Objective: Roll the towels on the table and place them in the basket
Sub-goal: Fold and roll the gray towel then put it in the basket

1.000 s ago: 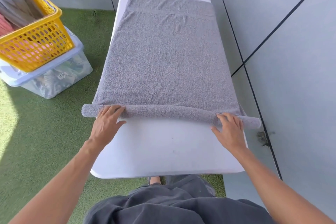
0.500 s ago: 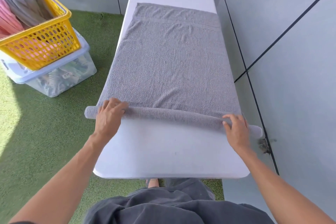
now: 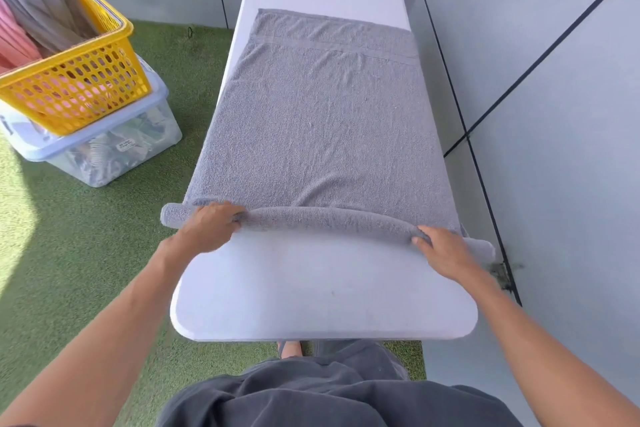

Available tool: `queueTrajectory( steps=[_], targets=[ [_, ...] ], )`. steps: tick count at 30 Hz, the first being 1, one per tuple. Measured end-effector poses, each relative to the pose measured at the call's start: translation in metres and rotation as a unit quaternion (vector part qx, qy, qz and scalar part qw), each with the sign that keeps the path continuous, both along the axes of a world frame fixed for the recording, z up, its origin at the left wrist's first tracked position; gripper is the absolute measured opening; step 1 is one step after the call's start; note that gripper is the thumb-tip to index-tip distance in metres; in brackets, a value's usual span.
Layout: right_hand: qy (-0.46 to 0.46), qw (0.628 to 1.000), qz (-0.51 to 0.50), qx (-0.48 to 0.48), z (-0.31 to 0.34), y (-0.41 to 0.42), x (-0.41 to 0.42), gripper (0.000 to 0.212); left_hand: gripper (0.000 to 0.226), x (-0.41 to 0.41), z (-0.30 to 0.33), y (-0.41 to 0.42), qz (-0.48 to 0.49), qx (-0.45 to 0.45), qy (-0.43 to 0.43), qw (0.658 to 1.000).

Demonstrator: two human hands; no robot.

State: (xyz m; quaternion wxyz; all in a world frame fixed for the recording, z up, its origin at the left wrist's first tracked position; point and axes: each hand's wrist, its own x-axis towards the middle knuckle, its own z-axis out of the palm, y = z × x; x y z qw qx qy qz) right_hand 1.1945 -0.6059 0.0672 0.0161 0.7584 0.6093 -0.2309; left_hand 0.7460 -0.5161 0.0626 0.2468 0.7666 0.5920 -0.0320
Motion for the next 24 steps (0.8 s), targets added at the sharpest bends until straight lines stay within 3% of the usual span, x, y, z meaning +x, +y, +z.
queueTrajectory(
  steps=[2, 3, 6, 8, 11, 14, 24],
  targets=[
    [0.056, 0.998, -0.027, -0.023, 0.005, 0.004, 0.004, 0.035, 0.039, -0.004, 0.003, 0.010, 0.027, -0.060, -0.039, 0.997],
    [0.057, 0.997, -0.046, -0.007, 0.006, 0.003, 0.003, 0.037, 0.039, -0.005, 0.002, 0.011, 0.042, -0.031, -0.066, 0.996],
    [-0.014, 0.989, -0.094, 0.111, 0.000, -0.004, -0.012, 0.027, 0.036, -0.002, -0.006, 0.000, 0.079, 0.169, -0.086, 0.979],
    [-0.048, 0.983, -0.090, 0.151, -0.006, -0.010, -0.021, 0.023, 0.026, 0.002, -0.012, -0.011, 0.079, 0.232, -0.080, 0.966],
    [-0.055, 0.981, -0.079, 0.167, -0.012, -0.016, -0.027, 0.026, 0.040, 0.006, -0.029, -0.029, 0.046, 0.204, -0.076, 0.975],
    [-0.053, 0.990, -0.039, 0.122, -0.020, -0.024, -0.031, 0.041, 0.047, 0.004, -0.042, -0.036, 0.011, 0.201, -0.046, 0.978],
    [-0.050, 0.994, -0.008, 0.096, -0.008, -0.024, -0.027, 0.045, 0.043, -0.002, -0.026, -0.025, -0.024, 0.196, -0.073, 0.978]
  ],
)
